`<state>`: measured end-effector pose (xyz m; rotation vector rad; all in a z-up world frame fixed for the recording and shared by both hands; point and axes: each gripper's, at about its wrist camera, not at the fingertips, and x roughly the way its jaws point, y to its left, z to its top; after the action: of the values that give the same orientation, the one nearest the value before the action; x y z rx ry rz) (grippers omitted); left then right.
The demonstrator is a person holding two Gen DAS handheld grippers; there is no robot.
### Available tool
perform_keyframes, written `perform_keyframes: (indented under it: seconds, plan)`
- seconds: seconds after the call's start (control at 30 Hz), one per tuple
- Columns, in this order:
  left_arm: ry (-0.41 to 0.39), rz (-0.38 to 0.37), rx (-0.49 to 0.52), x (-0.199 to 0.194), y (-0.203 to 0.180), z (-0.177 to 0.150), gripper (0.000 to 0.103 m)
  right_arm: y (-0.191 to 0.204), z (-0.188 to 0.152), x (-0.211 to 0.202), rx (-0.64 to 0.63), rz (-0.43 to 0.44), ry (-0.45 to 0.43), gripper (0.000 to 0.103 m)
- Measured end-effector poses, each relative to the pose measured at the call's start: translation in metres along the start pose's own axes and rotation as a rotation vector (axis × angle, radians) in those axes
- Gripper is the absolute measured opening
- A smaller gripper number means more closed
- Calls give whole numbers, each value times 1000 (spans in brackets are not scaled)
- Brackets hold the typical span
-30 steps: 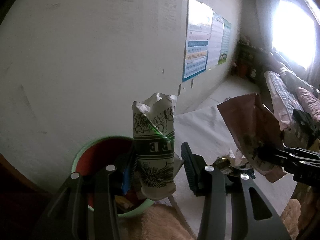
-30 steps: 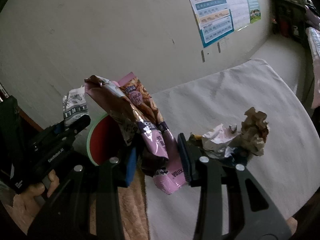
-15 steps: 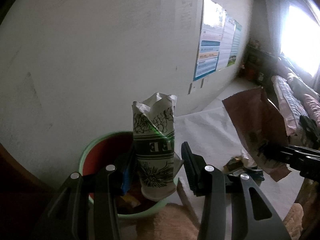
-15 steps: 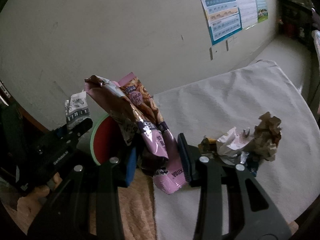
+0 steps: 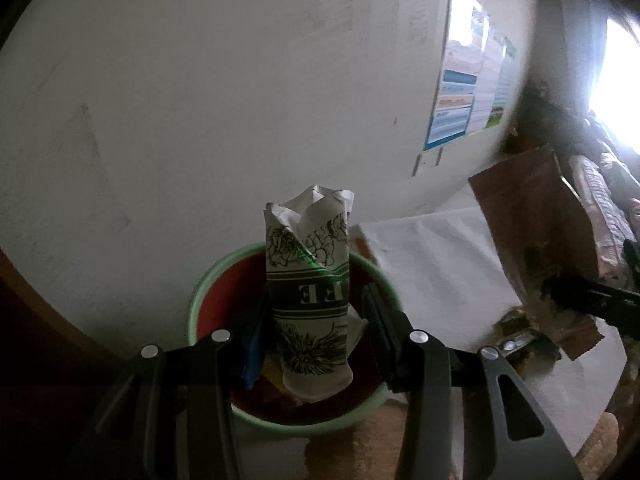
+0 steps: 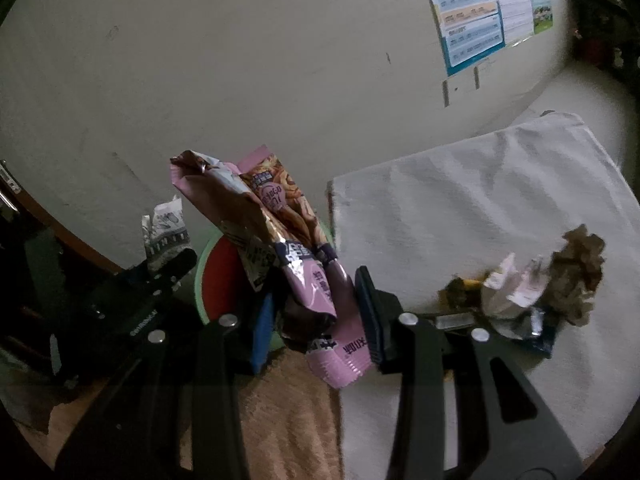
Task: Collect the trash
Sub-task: 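Open both tools to drop the cup and pink bag into the bucket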
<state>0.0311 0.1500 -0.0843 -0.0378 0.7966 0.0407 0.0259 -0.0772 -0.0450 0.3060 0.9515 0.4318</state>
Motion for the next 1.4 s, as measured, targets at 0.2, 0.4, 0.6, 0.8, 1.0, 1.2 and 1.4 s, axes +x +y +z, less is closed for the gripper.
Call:
perform_keyframes:
  seconds: [0.2, 0.4, 0.6, 0.8, 1.0, 1.2, 1.4]
  plan:
    - [20, 36, -27, 9, 18, -6, 42, 14, -1, 24, -5, 30, 48, 38]
    - [38, 58, -56, 17, 32, -10, 42, 28, 1, 41, -30, 34, 71, 38]
    - [61, 67, -70, 26, 38, -13, 42, 31, 7, 53, -15, 50, 87, 38]
    - [80, 69, -84, 34, 44, -16, 42, 39, 10, 62, -32, 45, 101, 38]
    - [101, 79, -94, 43, 47, -18, 42, 41, 12, 74, -20, 55, 124, 38]
    - [126, 88, -101, 57, 50, -19, 42, 43, 16, 94, 11, 72, 152, 38]
    - [141, 82, -109, 66, 52, -17, 42, 51, 19, 106, -5, 65, 161, 38]
